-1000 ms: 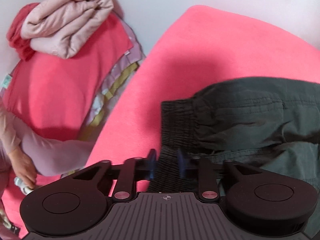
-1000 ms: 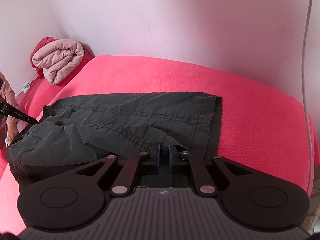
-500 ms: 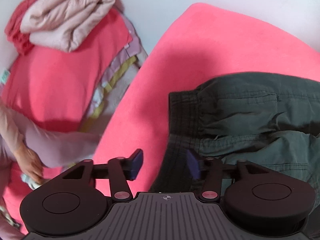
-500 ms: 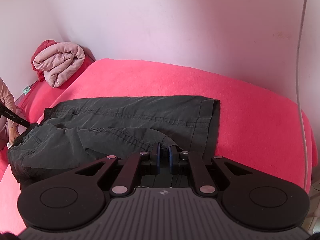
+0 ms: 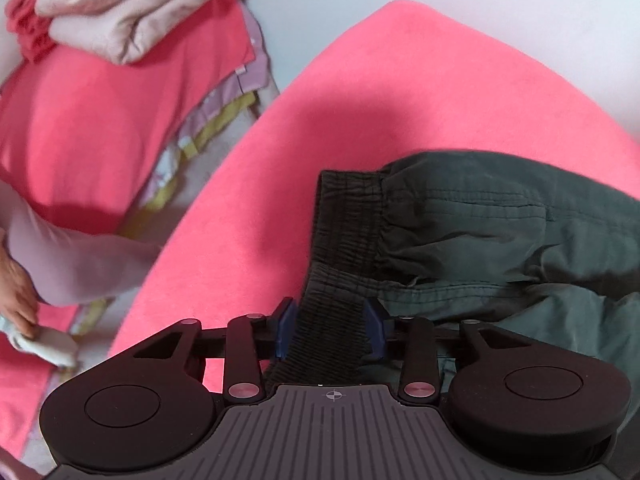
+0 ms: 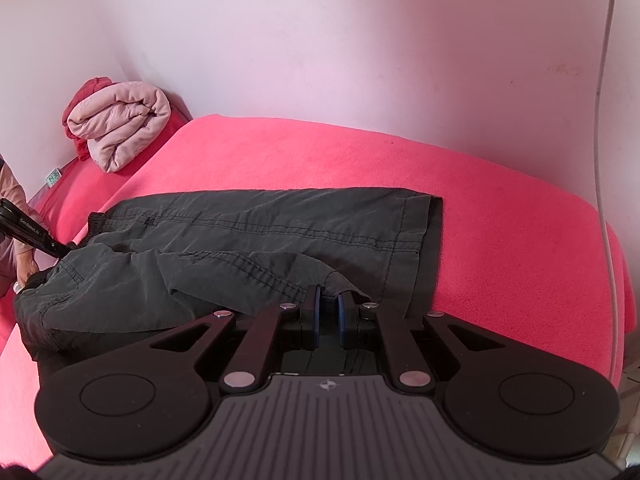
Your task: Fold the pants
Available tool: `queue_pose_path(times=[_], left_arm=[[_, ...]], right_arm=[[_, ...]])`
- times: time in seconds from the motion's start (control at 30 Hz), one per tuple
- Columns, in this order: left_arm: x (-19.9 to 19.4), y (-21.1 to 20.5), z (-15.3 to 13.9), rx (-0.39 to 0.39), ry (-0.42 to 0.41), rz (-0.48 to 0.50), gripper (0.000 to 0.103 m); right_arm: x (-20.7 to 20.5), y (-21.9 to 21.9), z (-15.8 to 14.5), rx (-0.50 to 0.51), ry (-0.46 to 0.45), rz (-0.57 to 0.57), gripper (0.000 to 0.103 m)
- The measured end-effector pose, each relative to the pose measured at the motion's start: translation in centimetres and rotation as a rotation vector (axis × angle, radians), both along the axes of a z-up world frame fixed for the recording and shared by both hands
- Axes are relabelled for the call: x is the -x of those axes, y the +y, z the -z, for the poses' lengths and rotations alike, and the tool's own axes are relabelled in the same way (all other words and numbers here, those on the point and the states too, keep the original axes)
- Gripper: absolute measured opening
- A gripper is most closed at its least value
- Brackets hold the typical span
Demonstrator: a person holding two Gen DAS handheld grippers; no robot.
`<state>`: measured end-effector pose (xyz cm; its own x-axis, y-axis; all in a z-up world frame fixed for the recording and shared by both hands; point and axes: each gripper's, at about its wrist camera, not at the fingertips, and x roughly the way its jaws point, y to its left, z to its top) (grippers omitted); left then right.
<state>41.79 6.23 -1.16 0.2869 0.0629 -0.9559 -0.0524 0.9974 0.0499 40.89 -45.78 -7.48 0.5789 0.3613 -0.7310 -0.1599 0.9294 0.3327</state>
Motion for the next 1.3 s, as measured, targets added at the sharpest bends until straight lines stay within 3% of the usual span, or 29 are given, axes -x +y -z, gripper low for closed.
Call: queue_pose_path(times=[0.17, 0.23, 0.27, 0.3, 0.37, 0.6, 0.73, 0.87, 1.03, 1.13, 1.23, 1.27, 1.3], left_arm=[[0.2, 0.4, 0.0, -0.013, -0.032, -0.029, 0.084], [0.2, 0.7, -0.3, -0.002, -0.051, -0.050, 0.068], [0.3, 0.7, -0.3, -0.001, -0.053, -0.049, 0.067], [0.3, 0.9, -0.2, 0.006, -0.046, -0.048, 0.083], [0.2, 1.5, 0.1, 0.015, -0.026, -0.082, 0.103], [0.1, 0.9, 1.4, 0.006, -0.018, -0.052, 0.103], [0.0, 0.2, 1.2, 0.057, -0.025, -0.026, 0.103], [0.4, -0.9, 0.7, 0.009, -0.036, 0.010, 0.103], [0.2, 0.6, 1.5, 0.083, -0.025, -0.066, 0.103], [0.2, 0.4, 1.4, 0.073, -0.050, -0.072, 0.103], [0.9, 0.1, 0.6, 0.034, -0.096, -0.073, 0.079], [1.1, 0.3, 0.1, 0.035, -0.113, -0.088, 0.064], [1.3, 0.5, -0.4, 0.034, -0.127, -0.092, 0.061]], right_arm=[[0.0, 0.2, 0.1, 0.007, 0.002, 0.002, 0.012], [0.0, 0.2, 0.1, 0.006, 0.002, 0.001, 0.012], [0.0, 0.2, 0.1, 0.008, 0.003, 0.001, 0.012], [0.0, 0.2, 0.1, 0.007, 0.002, 0.002, 0.012], [0.0, 0.2, 0.1, 0.007, 0.000, 0.000, 0.012], [0.0, 0.4, 0.5, 0.009, 0.005, 0.002, 0.012], [-0.1, 0.5, 0.5, 0.015, 0.003, 0.001, 0.012], [-0.1, 0.6, 0.5, 0.013, 0.004, 0.006, 0.012], [-0.4, 0.6, 1.0, -0.006, 0.023, 0.007, 0.014], [-0.6, 0.7, 1.0, -0.006, 0.027, 0.014, 0.012], [-0.2, 0.6, 0.5, -0.009, 0.004, 0.018, 0.011], [-0.1, 0.6, 0.2, -0.012, -0.001, 0.019, 0.010], [0.0, 0.5, -0.1, -0.017, -0.007, 0.020, 0.010]])
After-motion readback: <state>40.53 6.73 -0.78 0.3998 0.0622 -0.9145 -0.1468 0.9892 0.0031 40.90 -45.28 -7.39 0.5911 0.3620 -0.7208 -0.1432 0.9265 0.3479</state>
